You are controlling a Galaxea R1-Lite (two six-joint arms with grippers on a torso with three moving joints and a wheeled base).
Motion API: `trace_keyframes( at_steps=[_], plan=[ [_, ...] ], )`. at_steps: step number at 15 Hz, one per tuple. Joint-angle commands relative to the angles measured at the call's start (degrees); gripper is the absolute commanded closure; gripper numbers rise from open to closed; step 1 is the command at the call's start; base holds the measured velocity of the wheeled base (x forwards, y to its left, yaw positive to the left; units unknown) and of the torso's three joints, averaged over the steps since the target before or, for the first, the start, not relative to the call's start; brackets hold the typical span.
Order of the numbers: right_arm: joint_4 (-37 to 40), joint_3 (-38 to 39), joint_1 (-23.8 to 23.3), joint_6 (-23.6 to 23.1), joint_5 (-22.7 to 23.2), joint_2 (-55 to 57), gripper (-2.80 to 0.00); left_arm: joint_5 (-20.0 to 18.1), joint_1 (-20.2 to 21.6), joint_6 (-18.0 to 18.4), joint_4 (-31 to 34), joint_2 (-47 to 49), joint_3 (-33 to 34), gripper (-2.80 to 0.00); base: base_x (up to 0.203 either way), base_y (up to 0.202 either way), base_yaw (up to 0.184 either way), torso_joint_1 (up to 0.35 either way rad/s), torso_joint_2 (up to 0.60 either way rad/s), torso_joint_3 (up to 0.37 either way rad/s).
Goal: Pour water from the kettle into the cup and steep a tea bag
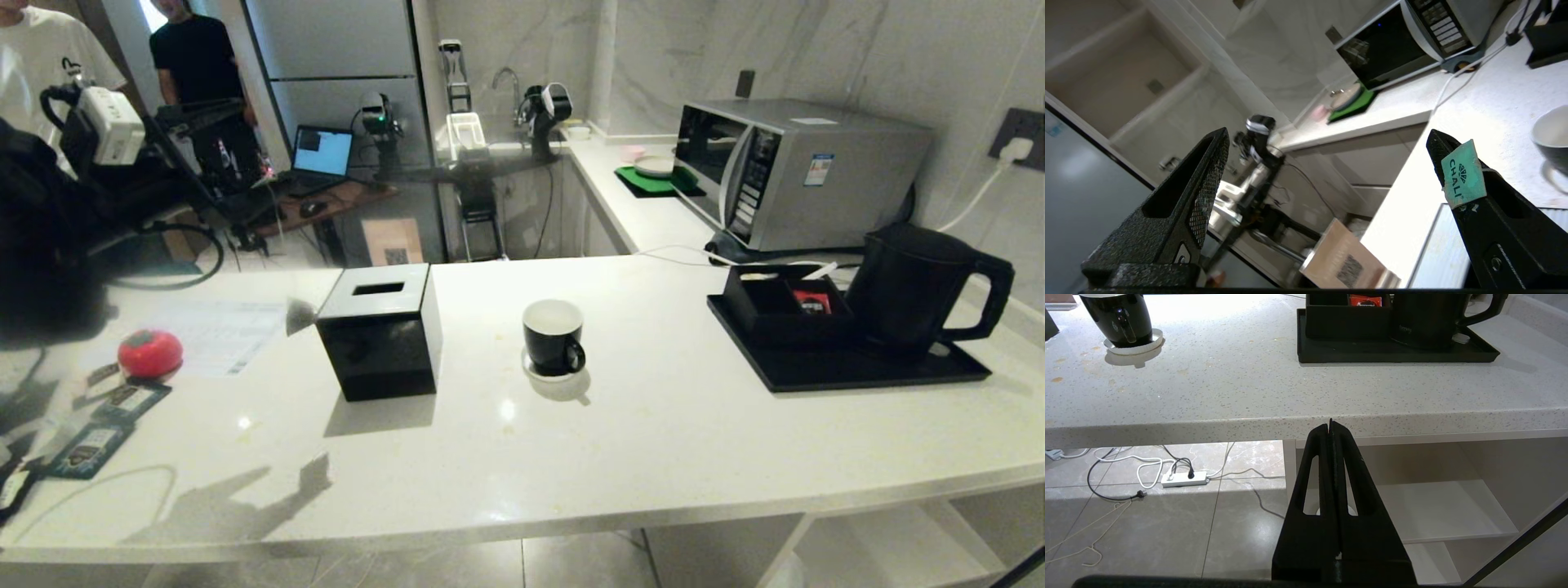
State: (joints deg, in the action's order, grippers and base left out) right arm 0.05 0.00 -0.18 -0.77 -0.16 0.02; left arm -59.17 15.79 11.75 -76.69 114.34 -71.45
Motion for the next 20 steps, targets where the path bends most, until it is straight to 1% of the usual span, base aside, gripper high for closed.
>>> trace_keyframes(
  at_steps=[1,3,5,8,11,13,14,18,20],
  plan=[
    [-0.04,0.00,0.01,-0.02,-0.02,0.06,0.00,-0.34,0.03,0.03,2.23,-1.56,-1.64,-2.80,0.000,0.000,0.000,0.000,0.00,0.000],
    [0.04,0.00,0.01,-0.02,-0.02,0.06,0.00,-0.43,-0.05,0.03,6.02,-1.70,-4.06,-2.80,0.000,0.000,0.000,0.000,0.00,0.000],
    [-0.04,0.00,0.01,-0.02,-0.02,0.06,0.00,-0.56,-0.05,0.03,10.85,-3.13,-4.62,-2.80,0.000,0.000,0.000,0.000,0.00,0.000],
    [-0.05,0.00,0.01,-0.02,-0.02,0.06,0.00,-3.09,0.02,0.03,16.05,-3.59,-7.25,-2.80,0.000,0.000,0.000,0.000,0.00,0.000],
    [0.00,0.00,0.01,-0.02,-0.02,0.06,0.00,-4.23,0.06,0.03,21.22,-3.93,-9.18,-2.80,0.000,0.000,0.000,0.000,0.00,0.000],
    [-0.03,0.00,0.01,-0.02,-0.02,0.06,0.00,-9.04,0.60,0.03,24.03,-4.20,-9.89,-2.80,0.000,0.000,0.000,0.000,0.00,0.000],
    [0.03,0.00,0.01,-0.11,-0.02,0.06,0.00,-10.66,1.02,0.03,25.79,-4.77,-9.93,-2.80,0.000,0.000,0.000,0.000,0.00,0.000],
    [0.04,0.00,0.01,-0.02,-0.02,0.06,0.00,-12.29,1.29,0.03,29.42,-5.78,-9.80,-2.80,0.000,0.000,0.000,0.000,0.00,0.000],
    [-0.05,0.00,0.01,-0.02,-0.02,0.06,0.00,-14.07,1.85,0.03,34.20,-7.46,-9.62,-2.80,0.000,0.000,0.000,0.000,0.00,0.000]
  ],
)
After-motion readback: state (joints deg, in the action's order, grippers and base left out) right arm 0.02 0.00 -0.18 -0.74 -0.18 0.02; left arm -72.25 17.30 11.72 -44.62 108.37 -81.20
